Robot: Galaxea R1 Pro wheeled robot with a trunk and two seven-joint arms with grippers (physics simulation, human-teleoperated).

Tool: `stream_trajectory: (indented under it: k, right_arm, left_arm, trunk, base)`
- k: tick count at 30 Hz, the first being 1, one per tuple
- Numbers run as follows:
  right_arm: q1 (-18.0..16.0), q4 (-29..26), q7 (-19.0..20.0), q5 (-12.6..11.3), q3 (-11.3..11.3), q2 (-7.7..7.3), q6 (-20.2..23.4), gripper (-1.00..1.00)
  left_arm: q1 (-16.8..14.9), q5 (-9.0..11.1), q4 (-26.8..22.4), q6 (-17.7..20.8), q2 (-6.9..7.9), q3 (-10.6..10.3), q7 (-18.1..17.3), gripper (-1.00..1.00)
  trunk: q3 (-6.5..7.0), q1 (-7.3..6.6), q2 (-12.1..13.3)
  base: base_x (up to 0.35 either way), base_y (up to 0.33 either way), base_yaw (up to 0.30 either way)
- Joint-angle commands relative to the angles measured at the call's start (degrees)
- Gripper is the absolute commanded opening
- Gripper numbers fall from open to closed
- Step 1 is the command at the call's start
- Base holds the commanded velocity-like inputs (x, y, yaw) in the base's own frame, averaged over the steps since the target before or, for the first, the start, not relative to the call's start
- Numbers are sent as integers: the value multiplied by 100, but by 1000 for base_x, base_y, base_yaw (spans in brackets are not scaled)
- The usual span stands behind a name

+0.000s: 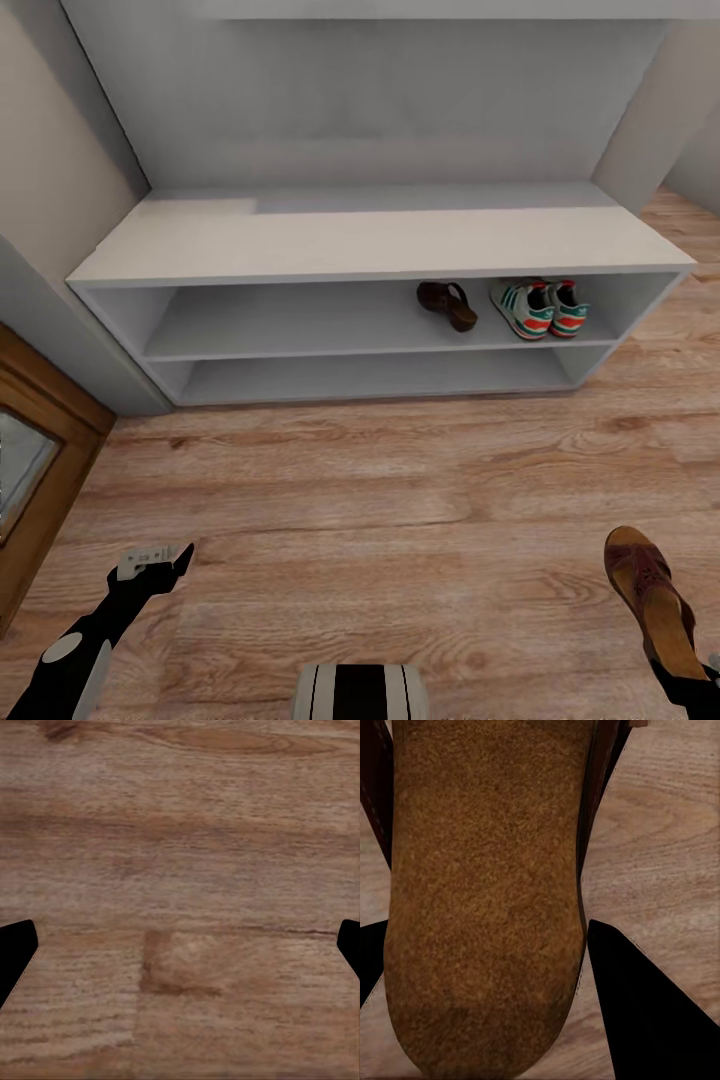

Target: Pick up the two gym shoes and the two sandals from the corridor floor and place them onto the hallstand (shoe rack) in the corridor, making sure they are on the rack and not on the floor. Arrange them so the two gym shoes are next to each other and the two sandals are next to each other.

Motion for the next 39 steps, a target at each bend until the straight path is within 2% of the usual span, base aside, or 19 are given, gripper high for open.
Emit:
stream_trajectory:
  k: [1, 39]
  right_arm:
    - [0, -1, -3, -16, 8, 3, 10, -100]
    - [8, 23, -4, -24, 37, 16, -46, -100]
  left_arm:
    - [0, 0, 0, 0, 0, 0, -1, 100]
    - [0, 2, 0, 0, 0, 0, 3, 100]
  trunk:
    - [0, 0, 0]
    - [0, 0, 0]
  base:
    - [-44, 75, 0]
    - [-14, 21, 0]
